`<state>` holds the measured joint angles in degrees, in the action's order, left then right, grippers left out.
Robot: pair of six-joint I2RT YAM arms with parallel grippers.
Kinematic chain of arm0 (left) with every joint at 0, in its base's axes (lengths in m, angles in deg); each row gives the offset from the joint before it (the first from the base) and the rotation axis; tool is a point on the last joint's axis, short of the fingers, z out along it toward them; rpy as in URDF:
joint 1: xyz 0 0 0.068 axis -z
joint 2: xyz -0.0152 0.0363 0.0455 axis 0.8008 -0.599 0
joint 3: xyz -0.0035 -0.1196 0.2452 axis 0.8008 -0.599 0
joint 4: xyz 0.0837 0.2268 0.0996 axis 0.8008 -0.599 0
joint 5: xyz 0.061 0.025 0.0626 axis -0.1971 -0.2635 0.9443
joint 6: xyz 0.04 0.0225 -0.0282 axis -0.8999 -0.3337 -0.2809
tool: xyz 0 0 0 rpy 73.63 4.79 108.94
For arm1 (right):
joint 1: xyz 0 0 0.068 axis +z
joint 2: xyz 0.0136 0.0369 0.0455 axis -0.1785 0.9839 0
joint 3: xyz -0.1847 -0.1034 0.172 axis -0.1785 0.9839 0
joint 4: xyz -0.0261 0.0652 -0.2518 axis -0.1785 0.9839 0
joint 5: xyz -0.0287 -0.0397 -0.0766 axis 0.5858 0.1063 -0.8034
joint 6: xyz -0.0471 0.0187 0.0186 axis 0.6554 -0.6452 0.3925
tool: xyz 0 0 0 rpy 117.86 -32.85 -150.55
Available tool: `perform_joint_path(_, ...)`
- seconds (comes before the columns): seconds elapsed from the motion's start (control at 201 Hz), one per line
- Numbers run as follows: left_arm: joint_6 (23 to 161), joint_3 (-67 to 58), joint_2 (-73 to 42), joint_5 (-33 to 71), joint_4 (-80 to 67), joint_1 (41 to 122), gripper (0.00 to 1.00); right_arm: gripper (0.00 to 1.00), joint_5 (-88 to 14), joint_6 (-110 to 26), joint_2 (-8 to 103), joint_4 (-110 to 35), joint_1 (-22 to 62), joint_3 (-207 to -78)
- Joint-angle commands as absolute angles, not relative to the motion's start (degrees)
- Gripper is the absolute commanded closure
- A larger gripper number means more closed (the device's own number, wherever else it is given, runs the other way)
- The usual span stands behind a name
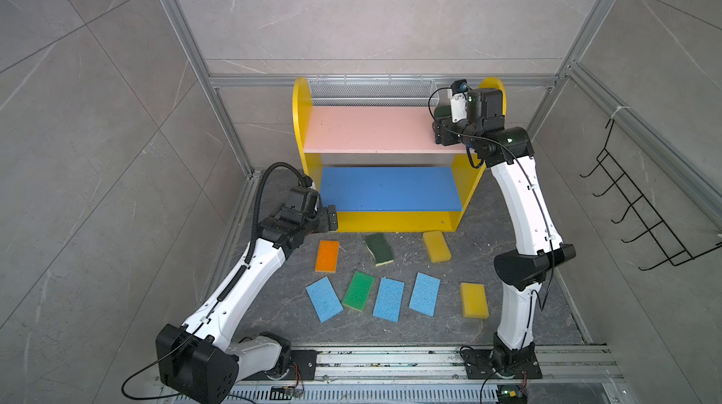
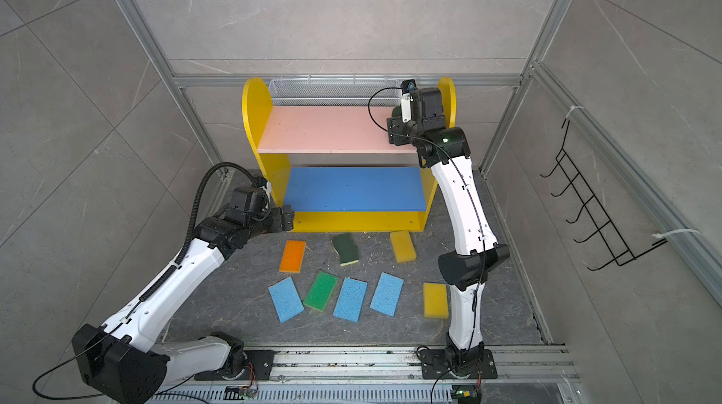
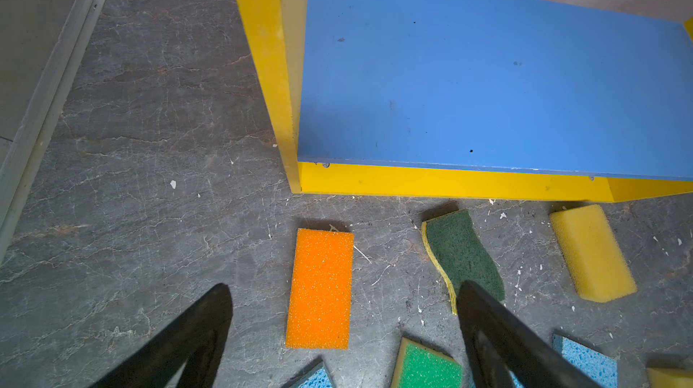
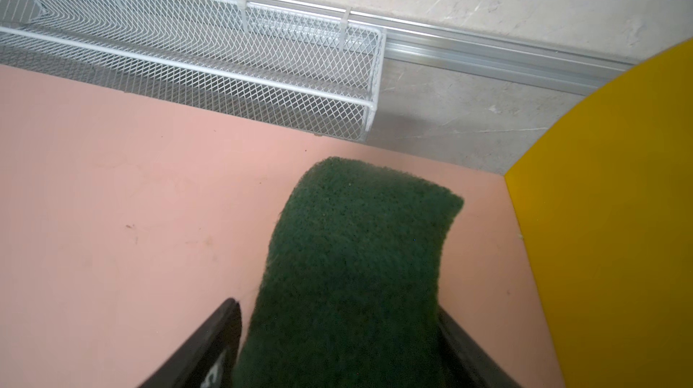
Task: Arrange cleaning sponges on a shelf
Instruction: Place the cleaning sponge at the shelf.
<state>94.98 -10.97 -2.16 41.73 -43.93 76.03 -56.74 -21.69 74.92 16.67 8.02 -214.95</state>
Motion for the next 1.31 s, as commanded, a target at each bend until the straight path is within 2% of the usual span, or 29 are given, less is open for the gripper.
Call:
perform_joint_path(0.0,95.82,-9.96,-0.20,42.10,-43.40,75.79,0.04,0.20,-54.90,-20.77,72.67,20.15,8.20,-212.96)
perform_joint_path(0.622,96.46,-10.67,4.77,42.63,-45.78,75.79,0.04,0.06,-54.11,-21.15,68.81,19.22,8.22,-212.19)
perform_joint_path(1.304,95.22,-10.32,6.58,41.24,-47.72,75.79,0.03,0.04,-50.47,-24.46,62.16,18.42,8.18,-206.10)
